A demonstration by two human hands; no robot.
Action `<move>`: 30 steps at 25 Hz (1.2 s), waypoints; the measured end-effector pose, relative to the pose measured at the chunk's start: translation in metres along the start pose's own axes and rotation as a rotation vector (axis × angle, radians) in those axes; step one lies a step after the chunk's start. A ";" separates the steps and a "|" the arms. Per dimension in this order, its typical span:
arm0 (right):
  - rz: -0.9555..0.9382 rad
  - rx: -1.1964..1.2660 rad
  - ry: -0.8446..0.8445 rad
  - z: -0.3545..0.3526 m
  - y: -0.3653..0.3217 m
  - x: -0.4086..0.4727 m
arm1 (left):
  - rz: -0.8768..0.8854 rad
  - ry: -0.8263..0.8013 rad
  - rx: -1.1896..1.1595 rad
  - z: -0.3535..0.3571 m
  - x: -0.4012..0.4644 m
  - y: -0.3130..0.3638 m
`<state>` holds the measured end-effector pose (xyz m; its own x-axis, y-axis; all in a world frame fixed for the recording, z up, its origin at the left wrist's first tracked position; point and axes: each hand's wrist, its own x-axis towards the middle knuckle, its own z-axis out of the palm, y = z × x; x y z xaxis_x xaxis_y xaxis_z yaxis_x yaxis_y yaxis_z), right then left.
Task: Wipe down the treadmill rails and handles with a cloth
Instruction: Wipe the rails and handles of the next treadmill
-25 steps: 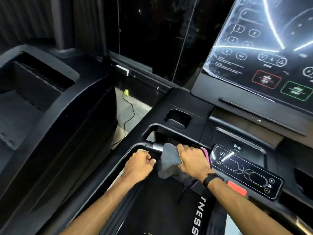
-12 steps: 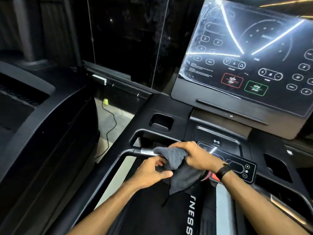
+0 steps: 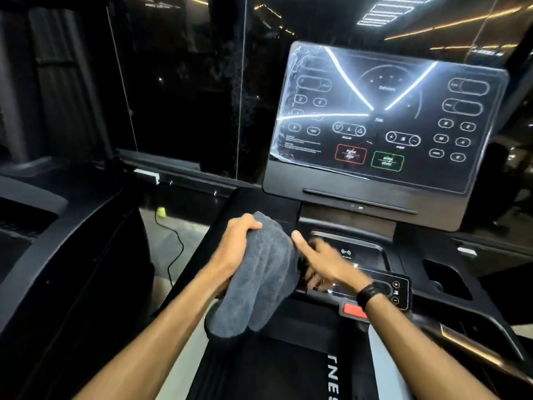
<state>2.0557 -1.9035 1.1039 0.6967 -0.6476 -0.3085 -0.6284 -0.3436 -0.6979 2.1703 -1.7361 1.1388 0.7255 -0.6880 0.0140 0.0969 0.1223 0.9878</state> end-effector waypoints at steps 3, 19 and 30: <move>0.045 0.549 -0.397 0.023 0.018 -0.014 | 0.016 -0.016 -0.039 -0.002 0.000 0.006; -0.516 0.085 0.062 0.017 -0.050 0.029 | 0.057 0.495 0.138 -0.109 -0.014 0.000; -0.801 -0.156 0.019 0.076 -0.097 0.035 | 0.180 0.640 0.714 -0.173 -0.060 0.001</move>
<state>2.1673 -1.8408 1.1118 0.9499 -0.1765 0.2580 0.0157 -0.7974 -0.6033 2.2444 -1.5709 1.1119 0.9425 -0.1571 0.2951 -0.3342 -0.4201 0.8437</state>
